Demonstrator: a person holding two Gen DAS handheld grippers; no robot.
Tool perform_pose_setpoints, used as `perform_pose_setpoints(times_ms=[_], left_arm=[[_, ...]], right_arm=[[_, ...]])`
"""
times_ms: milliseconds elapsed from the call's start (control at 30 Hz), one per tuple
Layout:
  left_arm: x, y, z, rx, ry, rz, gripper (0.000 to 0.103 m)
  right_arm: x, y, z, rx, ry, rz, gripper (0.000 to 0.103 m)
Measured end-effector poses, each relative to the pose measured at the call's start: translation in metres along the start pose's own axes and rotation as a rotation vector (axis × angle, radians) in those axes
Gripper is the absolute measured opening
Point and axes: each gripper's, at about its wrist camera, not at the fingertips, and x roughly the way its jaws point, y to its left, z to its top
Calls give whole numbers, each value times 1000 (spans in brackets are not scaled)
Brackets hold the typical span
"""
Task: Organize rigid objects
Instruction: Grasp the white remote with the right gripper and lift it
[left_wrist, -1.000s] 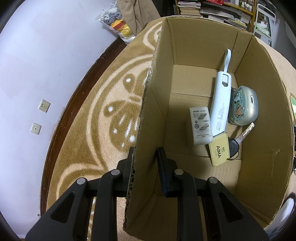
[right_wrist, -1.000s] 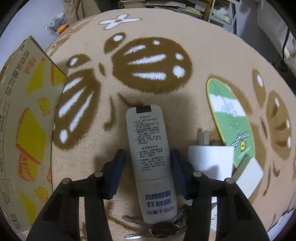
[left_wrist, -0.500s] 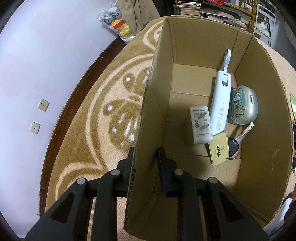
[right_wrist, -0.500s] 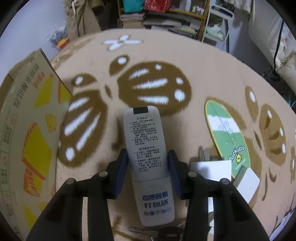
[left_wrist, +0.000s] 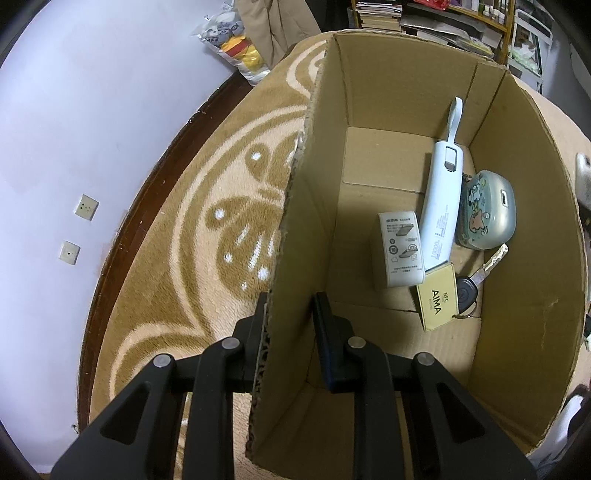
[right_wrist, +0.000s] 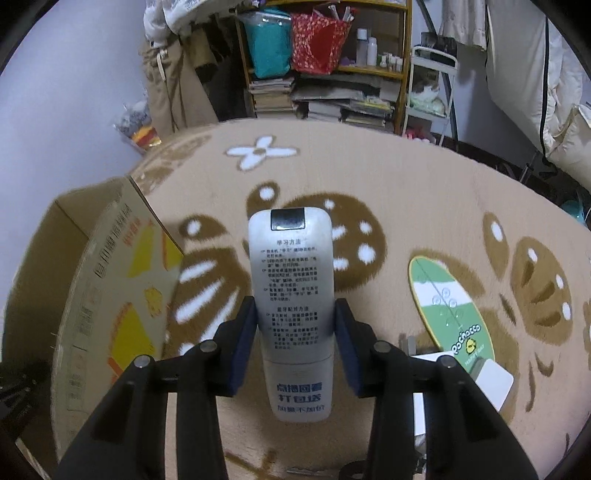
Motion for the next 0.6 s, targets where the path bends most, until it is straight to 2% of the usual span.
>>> perform_pose_setpoints(times_ms=[600], left_arm=[[-1, -3, -1, 6, -2, 7, 21]], right_arm=[[-33, -4, 13, 27, -122, 73, 42]])
